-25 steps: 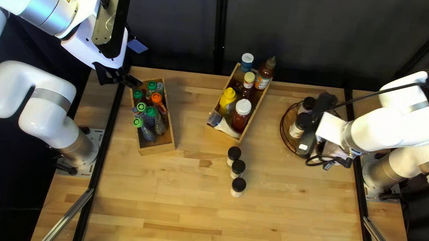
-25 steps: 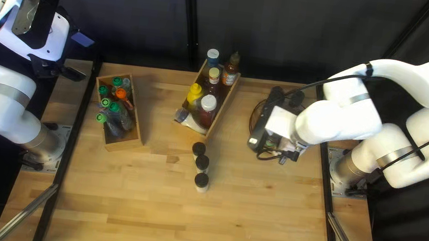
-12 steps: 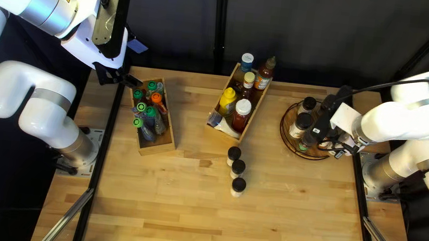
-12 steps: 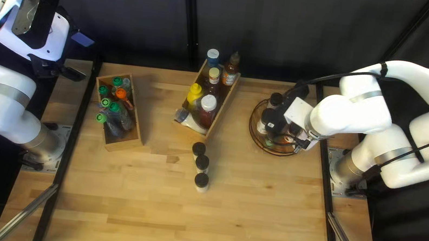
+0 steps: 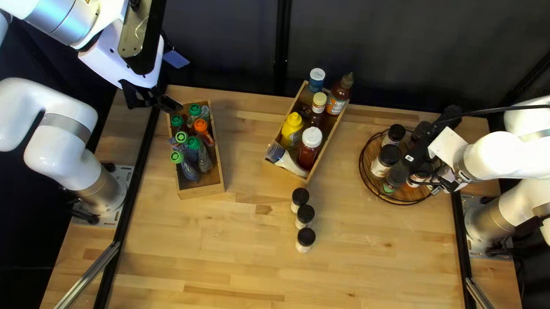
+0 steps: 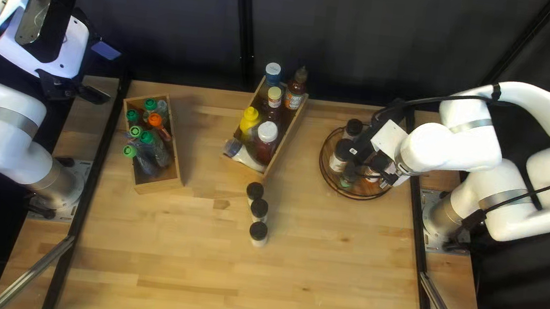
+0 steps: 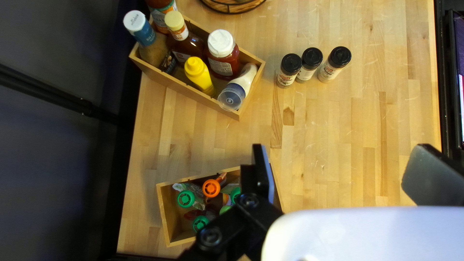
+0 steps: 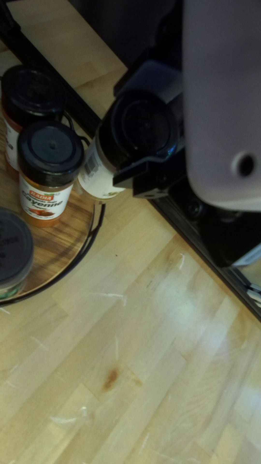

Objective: Separate condiments, baby food and spices and place it in 3 different racks/containers

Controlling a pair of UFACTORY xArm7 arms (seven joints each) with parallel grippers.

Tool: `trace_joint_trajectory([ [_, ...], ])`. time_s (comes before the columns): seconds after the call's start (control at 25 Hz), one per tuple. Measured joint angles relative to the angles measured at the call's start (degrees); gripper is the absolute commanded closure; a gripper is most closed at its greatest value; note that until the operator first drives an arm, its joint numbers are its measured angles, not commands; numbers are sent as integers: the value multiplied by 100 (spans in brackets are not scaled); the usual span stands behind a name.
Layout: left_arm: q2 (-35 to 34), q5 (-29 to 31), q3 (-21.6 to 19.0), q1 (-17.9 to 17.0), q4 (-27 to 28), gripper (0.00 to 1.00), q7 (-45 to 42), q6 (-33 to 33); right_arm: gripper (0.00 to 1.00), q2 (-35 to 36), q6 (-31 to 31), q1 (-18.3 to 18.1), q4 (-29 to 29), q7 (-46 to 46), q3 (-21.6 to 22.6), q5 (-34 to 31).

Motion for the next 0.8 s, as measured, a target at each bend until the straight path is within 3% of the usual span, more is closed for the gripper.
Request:
trace_joint_trajectory([
  [0.8,0,0,0,0,0,0,0,0,100,-290,-692,-64,-386,-191,-186,-417],
])
